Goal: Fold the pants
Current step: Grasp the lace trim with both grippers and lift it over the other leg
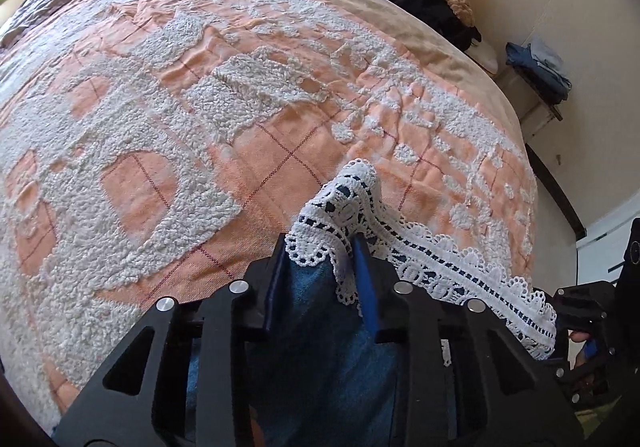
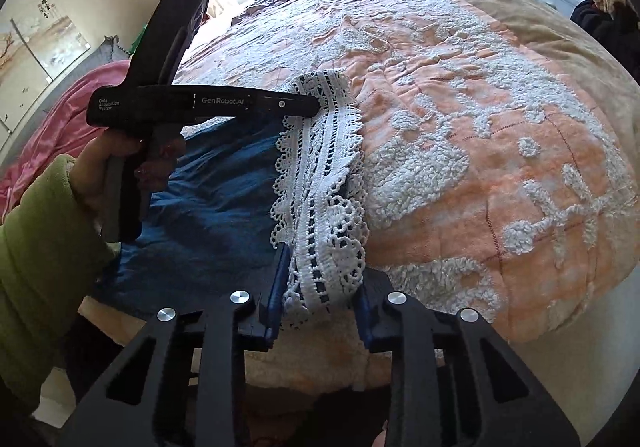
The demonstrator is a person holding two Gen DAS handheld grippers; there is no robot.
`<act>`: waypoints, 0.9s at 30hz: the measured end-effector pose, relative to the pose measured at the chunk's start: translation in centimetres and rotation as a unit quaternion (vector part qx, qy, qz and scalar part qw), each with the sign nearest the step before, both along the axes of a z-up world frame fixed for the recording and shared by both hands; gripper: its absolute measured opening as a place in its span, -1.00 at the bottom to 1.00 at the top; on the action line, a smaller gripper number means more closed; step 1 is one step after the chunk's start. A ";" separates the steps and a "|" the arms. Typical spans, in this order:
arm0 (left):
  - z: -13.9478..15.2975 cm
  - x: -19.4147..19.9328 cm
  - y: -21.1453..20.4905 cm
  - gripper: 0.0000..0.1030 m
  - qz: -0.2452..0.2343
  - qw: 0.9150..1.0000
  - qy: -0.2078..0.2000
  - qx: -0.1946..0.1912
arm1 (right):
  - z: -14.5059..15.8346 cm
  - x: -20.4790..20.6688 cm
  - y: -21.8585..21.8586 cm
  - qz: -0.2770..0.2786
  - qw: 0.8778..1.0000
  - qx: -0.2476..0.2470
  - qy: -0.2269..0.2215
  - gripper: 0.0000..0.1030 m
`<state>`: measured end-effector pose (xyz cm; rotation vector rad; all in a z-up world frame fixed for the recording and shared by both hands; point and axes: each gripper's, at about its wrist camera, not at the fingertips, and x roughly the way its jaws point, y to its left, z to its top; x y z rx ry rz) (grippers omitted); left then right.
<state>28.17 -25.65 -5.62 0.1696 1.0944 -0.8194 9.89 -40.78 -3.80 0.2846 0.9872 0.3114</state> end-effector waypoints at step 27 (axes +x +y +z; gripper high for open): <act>5.0 -4.7 21.5 -0.65 0.176 0.977 -0.010 -0.119 | 5.8 -1.3 21.2 0.244 0.963 -0.075 -0.083 -0.58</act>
